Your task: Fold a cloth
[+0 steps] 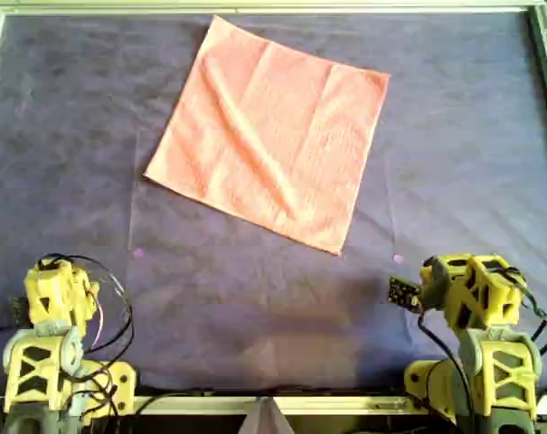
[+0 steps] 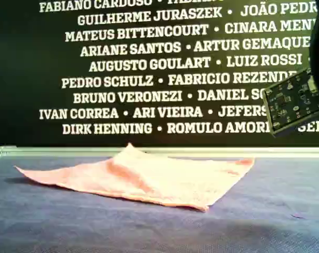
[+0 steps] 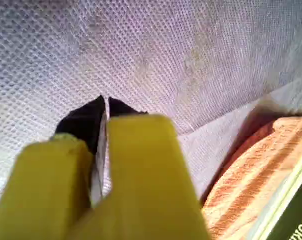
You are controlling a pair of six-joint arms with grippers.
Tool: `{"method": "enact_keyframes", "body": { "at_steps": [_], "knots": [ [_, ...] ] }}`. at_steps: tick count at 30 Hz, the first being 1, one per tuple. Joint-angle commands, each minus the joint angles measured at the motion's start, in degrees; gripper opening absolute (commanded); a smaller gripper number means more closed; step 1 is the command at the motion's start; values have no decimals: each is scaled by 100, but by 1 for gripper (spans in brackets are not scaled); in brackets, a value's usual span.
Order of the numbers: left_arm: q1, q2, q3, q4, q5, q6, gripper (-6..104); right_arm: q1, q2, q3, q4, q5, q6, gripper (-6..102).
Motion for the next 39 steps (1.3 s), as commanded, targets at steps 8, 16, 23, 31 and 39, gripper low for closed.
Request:
{"method": "enact_keyframes", "body": {
  "at_steps": [8,16,23,31,39],
  "knots": [
    [211,123,-88,-44,1213,-114,1,290,316,70,105,-18,-53,1],
    [229,123,-88,-44,1213,-114,1,290,316,70,105,-18,-53,1],
    [202,88,-88,-167,1213,-35,1,369,281,70,-35,26,9,1],
    [-185,70,-185,-466,1107,-26,34,413,272,70,-1072,-79,-53,22],
    [-158,53,-193,-563,1107,-105,70,378,272,44,-1389,-70,35,52]
  ]
}}
